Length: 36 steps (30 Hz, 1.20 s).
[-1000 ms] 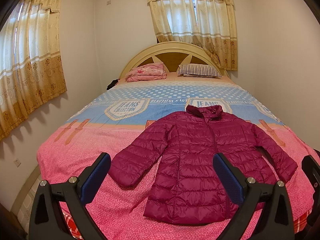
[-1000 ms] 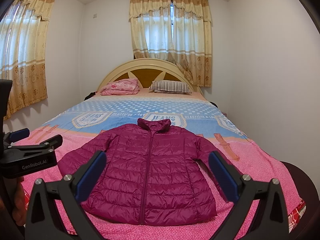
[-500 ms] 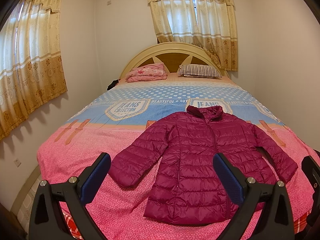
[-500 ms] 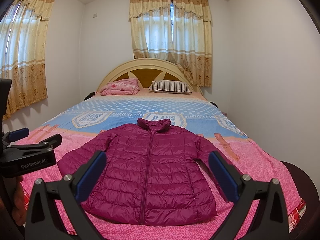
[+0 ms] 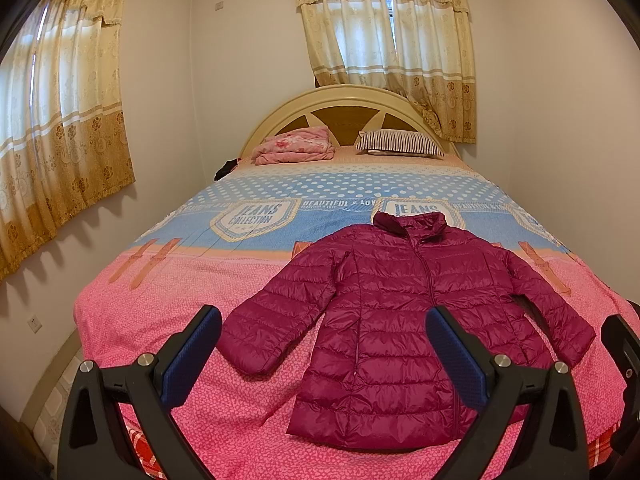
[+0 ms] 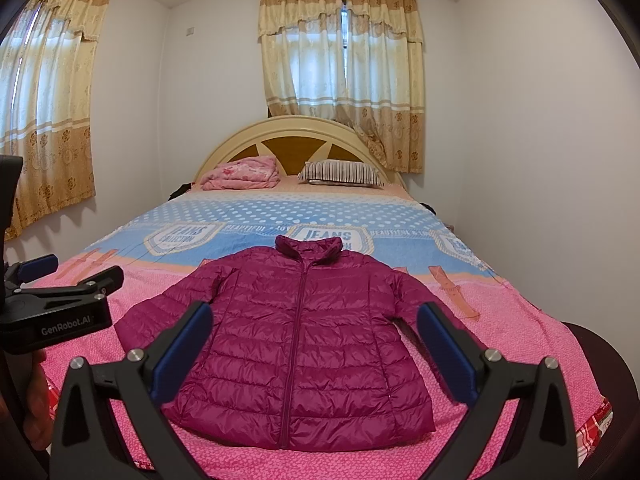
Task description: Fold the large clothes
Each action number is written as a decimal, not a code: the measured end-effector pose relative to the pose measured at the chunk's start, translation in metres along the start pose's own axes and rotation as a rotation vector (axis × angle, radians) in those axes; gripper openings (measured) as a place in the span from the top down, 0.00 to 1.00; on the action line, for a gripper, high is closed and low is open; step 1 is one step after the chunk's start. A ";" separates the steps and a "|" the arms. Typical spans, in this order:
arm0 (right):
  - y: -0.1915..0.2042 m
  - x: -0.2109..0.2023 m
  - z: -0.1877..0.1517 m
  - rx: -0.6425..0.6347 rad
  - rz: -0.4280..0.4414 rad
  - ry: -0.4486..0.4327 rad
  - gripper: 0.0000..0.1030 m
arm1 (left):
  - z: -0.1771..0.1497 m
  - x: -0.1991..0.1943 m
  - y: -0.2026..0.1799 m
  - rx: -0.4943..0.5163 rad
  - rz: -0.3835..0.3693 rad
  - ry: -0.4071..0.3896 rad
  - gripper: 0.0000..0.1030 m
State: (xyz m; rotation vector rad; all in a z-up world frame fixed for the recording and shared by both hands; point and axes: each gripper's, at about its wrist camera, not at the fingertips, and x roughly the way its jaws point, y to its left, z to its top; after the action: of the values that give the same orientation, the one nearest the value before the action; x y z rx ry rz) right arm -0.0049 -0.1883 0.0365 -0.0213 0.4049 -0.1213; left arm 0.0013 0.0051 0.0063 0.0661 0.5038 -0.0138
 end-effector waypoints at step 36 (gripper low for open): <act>-0.108 0.123 -0.053 0.169 -0.205 0.229 0.00 | -0.028 0.166 -0.028 0.067 0.003 0.152 0.01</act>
State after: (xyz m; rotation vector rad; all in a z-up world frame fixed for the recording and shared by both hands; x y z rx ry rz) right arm 0.0744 -0.3107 -0.0556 0.1192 0.6195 -0.3625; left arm 0.1322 -0.0201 -0.0993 0.1341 0.6548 -0.0225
